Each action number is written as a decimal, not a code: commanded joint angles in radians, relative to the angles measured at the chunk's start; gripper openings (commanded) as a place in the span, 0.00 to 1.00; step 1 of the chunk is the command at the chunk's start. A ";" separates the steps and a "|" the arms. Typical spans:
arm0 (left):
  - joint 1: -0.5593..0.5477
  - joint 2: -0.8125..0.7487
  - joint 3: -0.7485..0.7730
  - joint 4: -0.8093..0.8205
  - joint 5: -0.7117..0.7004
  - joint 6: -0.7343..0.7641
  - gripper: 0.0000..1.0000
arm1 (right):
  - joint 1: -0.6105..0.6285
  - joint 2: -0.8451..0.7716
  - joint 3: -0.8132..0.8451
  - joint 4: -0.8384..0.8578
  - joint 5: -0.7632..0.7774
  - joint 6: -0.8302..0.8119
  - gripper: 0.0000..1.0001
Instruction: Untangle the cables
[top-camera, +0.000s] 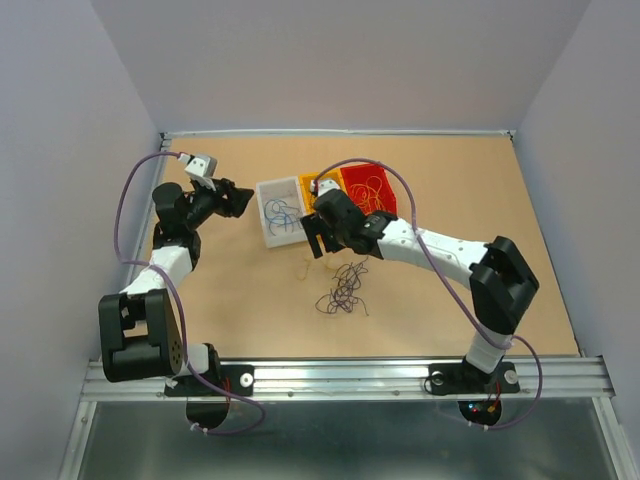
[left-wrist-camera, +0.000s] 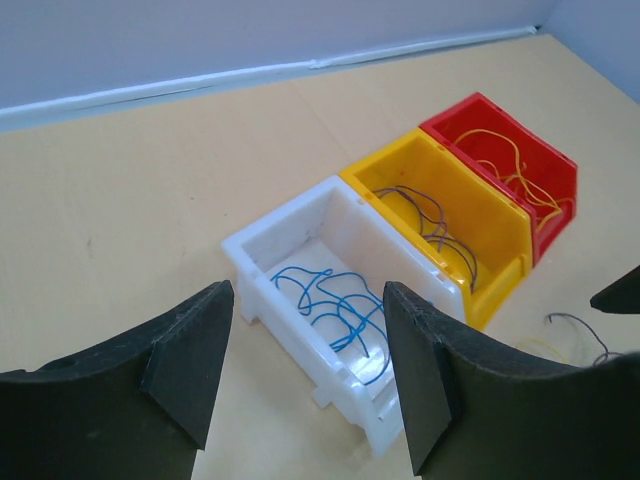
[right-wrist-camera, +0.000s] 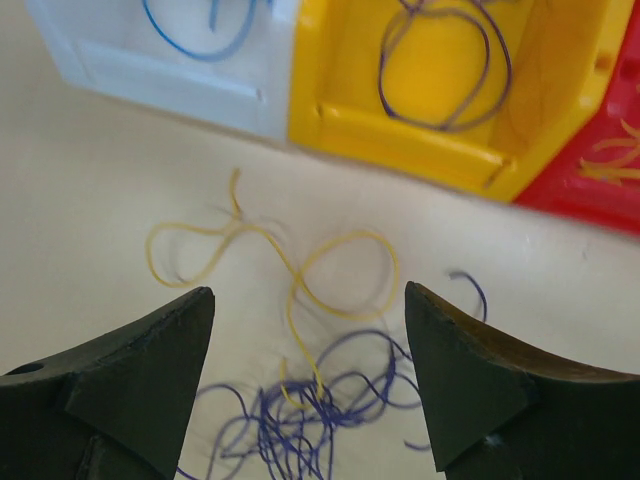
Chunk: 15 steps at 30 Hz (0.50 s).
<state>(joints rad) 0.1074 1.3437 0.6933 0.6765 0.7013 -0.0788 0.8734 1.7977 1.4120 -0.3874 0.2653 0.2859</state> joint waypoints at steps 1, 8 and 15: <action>-0.023 -0.023 -0.008 0.031 0.148 0.098 0.73 | -0.002 -0.106 -0.122 0.008 0.047 0.004 0.81; -0.087 -0.063 -0.021 -0.018 0.152 0.203 0.73 | 0.027 -0.026 -0.093 -0.010 0.025 -0.014 0.79; -0.104 -0.055 -0.017 -0.040 0.116 0.235 0.72 | 0.070 0.172 0.016 -0.008 0.067 -0.074 0.77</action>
<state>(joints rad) 0.0021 1.3163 0.6758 0.6277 0.8116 0.1143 0.9123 1.9049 1.3422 -0.4080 0.2829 0.2577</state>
